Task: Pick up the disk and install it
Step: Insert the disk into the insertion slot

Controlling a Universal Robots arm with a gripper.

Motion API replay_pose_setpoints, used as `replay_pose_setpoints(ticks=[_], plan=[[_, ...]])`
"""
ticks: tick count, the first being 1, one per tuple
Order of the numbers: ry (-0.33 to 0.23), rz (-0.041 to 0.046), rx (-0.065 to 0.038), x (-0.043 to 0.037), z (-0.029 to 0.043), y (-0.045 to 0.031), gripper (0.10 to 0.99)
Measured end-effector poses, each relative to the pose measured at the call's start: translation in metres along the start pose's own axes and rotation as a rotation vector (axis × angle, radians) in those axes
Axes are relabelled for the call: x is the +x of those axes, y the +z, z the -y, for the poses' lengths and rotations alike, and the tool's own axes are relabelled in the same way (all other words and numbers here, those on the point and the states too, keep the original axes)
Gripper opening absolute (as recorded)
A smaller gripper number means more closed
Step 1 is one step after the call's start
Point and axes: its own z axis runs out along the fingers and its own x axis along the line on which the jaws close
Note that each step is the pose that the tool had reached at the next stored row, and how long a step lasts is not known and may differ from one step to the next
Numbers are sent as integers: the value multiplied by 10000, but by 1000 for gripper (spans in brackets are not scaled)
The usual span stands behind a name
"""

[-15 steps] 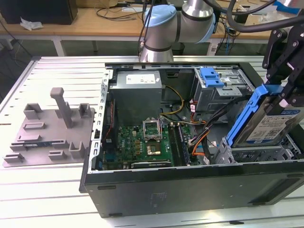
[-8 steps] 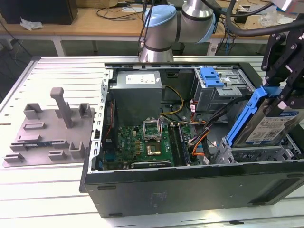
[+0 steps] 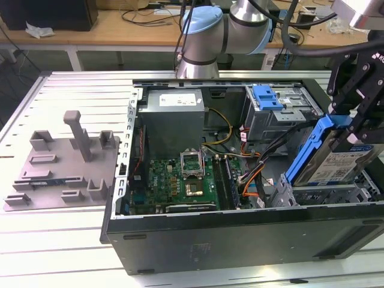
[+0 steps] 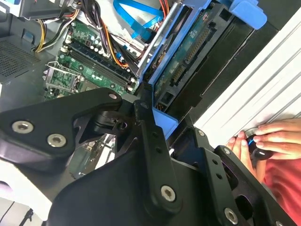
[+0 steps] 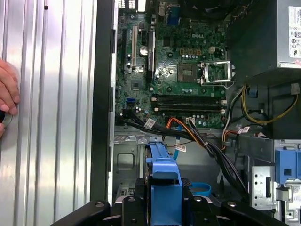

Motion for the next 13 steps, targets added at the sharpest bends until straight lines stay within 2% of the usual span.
replay_pose_setpoints(ticks=[13], plan=[[0, -1, 0, 8, 8, 132, 369]])
